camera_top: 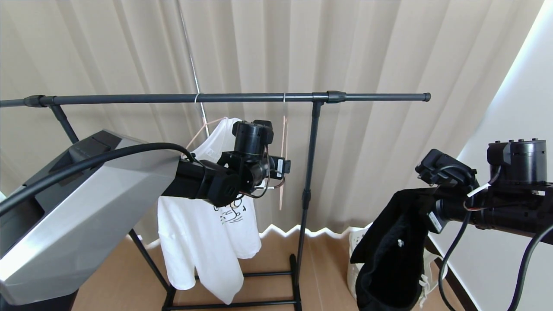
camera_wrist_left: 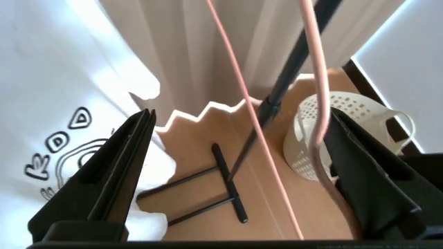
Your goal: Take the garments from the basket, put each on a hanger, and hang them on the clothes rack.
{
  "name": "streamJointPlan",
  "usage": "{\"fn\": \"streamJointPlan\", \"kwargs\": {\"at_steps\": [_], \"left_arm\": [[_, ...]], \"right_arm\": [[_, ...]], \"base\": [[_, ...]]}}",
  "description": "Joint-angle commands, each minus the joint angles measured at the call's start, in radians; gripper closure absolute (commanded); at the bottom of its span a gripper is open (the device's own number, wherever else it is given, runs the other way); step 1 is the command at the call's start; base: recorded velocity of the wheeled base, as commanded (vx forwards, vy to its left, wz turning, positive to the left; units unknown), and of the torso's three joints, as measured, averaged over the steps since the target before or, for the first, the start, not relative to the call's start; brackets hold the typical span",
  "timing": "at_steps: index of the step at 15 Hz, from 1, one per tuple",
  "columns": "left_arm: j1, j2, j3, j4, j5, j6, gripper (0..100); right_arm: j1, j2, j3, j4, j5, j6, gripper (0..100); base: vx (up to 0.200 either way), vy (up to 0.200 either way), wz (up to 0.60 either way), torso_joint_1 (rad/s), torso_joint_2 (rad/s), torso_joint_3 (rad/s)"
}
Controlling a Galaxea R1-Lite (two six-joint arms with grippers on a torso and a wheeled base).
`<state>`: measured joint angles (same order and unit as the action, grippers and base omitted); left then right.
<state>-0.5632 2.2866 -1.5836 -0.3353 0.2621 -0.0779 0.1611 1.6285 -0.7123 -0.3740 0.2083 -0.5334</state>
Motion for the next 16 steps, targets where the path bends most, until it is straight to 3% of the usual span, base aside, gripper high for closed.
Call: {"fn": "streamJointPlan", "kwargs": {"at_steps": [1, 14, 15, 16], "left_arm": [[-0.003, 0.002, -0.009, -0.002, 0.009, 0.003, 0], [-0.004, 0.067, -0.064, -0.002, 0.014, 0.021, 0], [-0.004, 0.065, -0.064, -0.002, 0.014, 0.021, 100], [-0.004, 0.063, -0.064, -0.002, 0.014, 0.021, 100]], "right_arm": [[0.0, 0.002, -0.002, 0.0, 0.0, 0.0, 100], [0.0, 0.007, -0.001, -0.002, 0.0, 0.0, 100], [0.0, 0.007, 0.001, 0.0, 0.0, 0.0, 100], [0.0, 0.007, 0.001, -0.002, 0.0, 0.0, 100]], "base": [[0.0, 0.0, 0.0, 0.0, 0.0, 0.0], [0.0, 0.0, 0.0, 0.0, 0.0, 0.0], [0.0, 0.0, 0.0, 0.0, 0.0, 0.0], [0.0, 0.0, 0.0, 0.0, 0.0, 0.0]]}}
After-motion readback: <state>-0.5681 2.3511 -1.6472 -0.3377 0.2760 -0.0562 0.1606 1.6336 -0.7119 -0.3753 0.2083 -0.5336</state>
